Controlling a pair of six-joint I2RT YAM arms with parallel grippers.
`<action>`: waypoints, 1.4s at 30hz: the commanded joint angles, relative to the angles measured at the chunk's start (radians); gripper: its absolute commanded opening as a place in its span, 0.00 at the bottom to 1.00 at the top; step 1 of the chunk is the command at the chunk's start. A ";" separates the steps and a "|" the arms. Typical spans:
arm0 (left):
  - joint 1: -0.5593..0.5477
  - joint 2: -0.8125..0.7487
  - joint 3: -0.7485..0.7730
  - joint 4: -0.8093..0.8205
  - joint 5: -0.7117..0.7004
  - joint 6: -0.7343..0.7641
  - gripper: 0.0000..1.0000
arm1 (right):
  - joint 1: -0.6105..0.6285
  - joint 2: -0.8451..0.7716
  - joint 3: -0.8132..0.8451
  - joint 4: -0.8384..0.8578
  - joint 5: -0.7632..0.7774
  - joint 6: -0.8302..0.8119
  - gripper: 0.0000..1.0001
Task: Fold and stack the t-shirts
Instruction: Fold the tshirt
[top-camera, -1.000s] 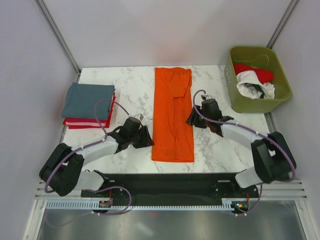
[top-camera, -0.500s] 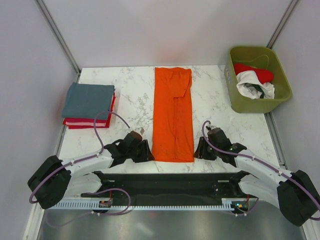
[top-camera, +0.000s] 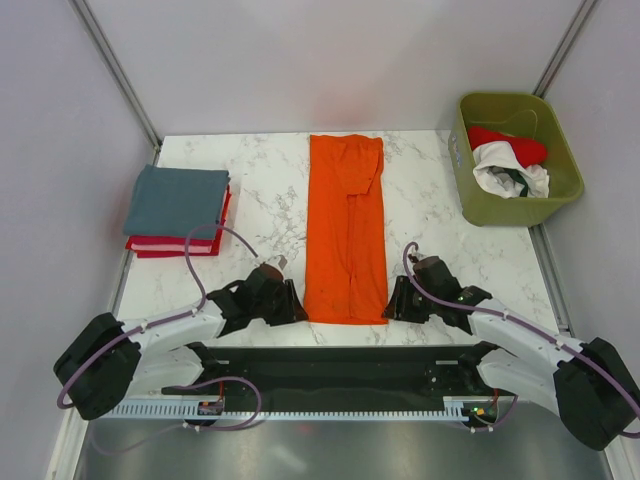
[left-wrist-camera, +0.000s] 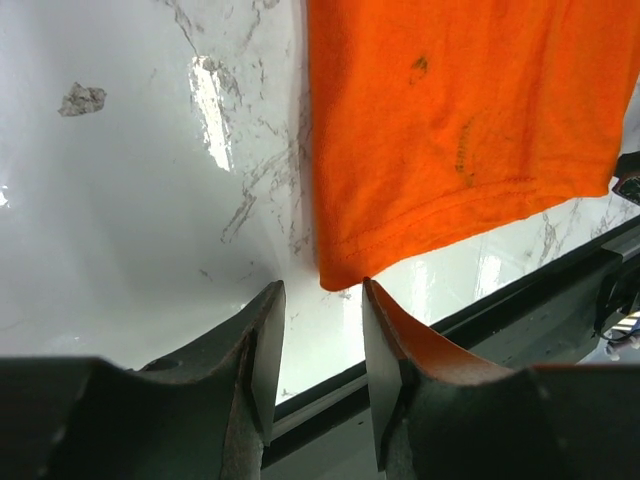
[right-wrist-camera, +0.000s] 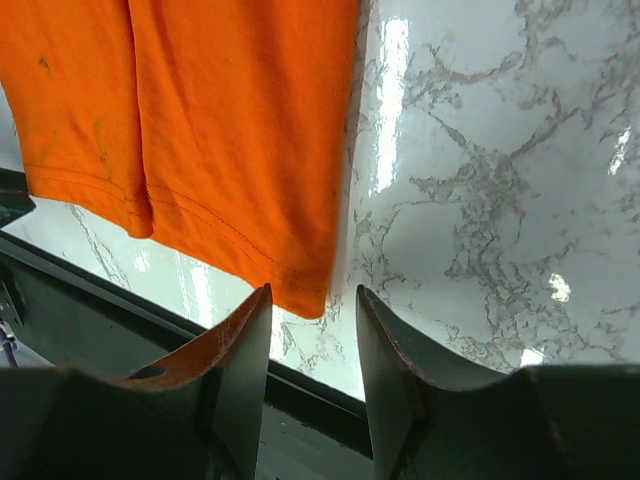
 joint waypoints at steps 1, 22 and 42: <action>0.010 0.035 0.035 0.048 -0.001 -0.018 0.43 | 0.006 0.015 -0.001 0.028 -0.012 0.019 0.46; 0.037 0.035 0.124 -0.007 0.025 -0.001 0.02 | 0.006 -0.040 0.083 -0.020 -0.039 0.036 0.00; 0.278 0.340 0.644 -0.058 0.026 0.137 0.02 | -0.226 0.386 0.605 -0.002 0.081 -0.107 0.00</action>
